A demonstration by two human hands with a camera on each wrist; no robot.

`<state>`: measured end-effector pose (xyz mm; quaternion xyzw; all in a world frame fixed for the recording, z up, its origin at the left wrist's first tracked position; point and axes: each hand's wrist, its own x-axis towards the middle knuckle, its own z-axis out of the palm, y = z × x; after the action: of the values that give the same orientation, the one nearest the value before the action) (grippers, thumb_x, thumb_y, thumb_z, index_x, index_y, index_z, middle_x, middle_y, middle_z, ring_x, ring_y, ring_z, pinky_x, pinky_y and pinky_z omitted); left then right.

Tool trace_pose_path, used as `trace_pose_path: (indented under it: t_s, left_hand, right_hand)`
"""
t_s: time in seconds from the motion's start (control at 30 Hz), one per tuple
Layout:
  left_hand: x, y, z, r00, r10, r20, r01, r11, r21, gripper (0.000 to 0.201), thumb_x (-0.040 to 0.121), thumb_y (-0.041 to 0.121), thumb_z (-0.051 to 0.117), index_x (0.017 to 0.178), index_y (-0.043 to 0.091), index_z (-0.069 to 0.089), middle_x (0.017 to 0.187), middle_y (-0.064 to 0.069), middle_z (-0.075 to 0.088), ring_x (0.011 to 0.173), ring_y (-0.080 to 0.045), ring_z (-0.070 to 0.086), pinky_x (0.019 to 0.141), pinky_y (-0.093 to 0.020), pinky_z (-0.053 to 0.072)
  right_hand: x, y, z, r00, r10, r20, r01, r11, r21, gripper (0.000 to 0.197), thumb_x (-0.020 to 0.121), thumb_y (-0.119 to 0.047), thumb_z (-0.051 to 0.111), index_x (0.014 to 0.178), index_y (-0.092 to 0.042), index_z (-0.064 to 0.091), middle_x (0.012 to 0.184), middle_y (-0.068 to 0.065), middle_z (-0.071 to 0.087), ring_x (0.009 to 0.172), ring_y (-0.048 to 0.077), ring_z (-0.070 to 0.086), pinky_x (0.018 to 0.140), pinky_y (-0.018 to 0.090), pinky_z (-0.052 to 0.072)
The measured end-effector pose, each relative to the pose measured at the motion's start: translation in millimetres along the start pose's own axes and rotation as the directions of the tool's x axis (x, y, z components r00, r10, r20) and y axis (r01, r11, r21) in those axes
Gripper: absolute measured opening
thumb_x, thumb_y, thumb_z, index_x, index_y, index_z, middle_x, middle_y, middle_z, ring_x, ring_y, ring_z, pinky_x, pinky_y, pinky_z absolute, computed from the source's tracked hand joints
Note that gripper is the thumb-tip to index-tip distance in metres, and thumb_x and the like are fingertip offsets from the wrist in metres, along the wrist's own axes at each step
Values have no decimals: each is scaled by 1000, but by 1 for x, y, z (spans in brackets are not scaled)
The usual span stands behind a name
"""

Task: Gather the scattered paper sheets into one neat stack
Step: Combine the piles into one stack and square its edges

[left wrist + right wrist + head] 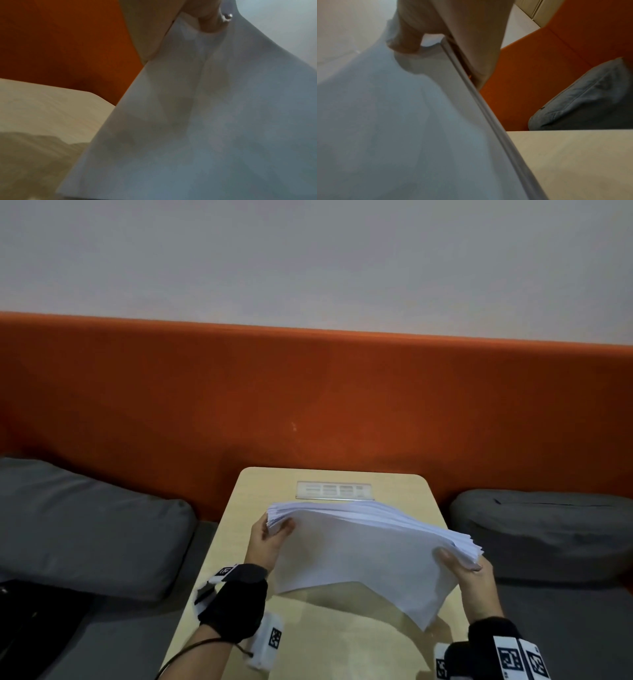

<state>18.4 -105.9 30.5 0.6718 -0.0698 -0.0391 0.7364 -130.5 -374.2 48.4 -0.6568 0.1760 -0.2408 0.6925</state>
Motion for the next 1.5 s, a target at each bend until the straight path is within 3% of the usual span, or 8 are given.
trace_pose_path:
  t_s: [0.13,0.27,0.37,0.57,0.8,1.03,1.27,1.5]
  left_hand:
    - [-3,-2,-1,999,-35,-32,35,999,-18,90,44,80,62,101,10,64,87,1,66,81,-16,59,63,-21,47]
    - [-1,0,-1,1000,0,-10,0,1000,-31,102,33,95,52,92,13,62,81,3,65,69,-3,64,56,-11,49]
    - [-1,3,0,998,64,11,-64,998,-4,97,41,88,60,102,12,59,91,-2,67,86,-13,66,69,-17,51]
    - [2,17,2,997,77,26,-78,996,41,95,32,52,81,116,23,47,117,6,51,112,-13,47,93,-26,40]
    - [-1,15,11,1000,15,8,-15,999,46,37,68,-15,72,98,3,61,85,0,65,74,-10,64,61,-13,51]
    - [3,30,6,984,176,-10,-175,984,5,35,71,-17,67,88,12,56,85,-2,62,69,2,62,64,-8,49]
    - [4,13,-8,993,108,37,-109,994,19,60,68,-15,71,113,10,41,96,3,57,88,-9,56,71,-10,50]
    - [12,8,-12,991,124,58,-121,991,-50,68,63,-9,79,116,14,43,99,-1,54,95,-21,55,74,-12,52]
  right_hand:
    - [-2,1,3,999,12,-49,-9,998,65,15,72,-33,62,60,-22,62,55,-13,64,53,-4,56,60,26,43]
    - [-2,-3,7,996,-23,-90,32,994,106,35,66,-41,57,46,-22,35,38,-12,42,39,-6,37,55,27,21]
    - [-5,-5,7,995,-79,-54,82,995,59,41,55,-58,72,51,-22,54,50,-13,60,51,-5,50,57,19,44]
    - [2,-3,-3,995,-102,3,102,994,-26,45,67,4,76,102,-17,60,88,-7,68,71,-6,63,63,6,50]
    - [-4,3,14,999,-33,-22,33,999,-8,36,59,-11,83,89,-22,65,81,-7,73,76,10,67,58,17,53]
    - [-4,-16,20,988,-149,-46,150,989,4,33,74,2,72,91,-25,62,80,-9,72,70,-7,65,59,10,52]
    - [5,-11,31,985,-144,-93,142,990,-25,59,58,-53,63,105,-18,57,100,0,60,85,3,57,68,15,47]
    - [4,-10,40,942,-229,-247,210,973,-99,23,73,-30,57,96,-27,61,105,2,61,94,14,53,78,20,41]
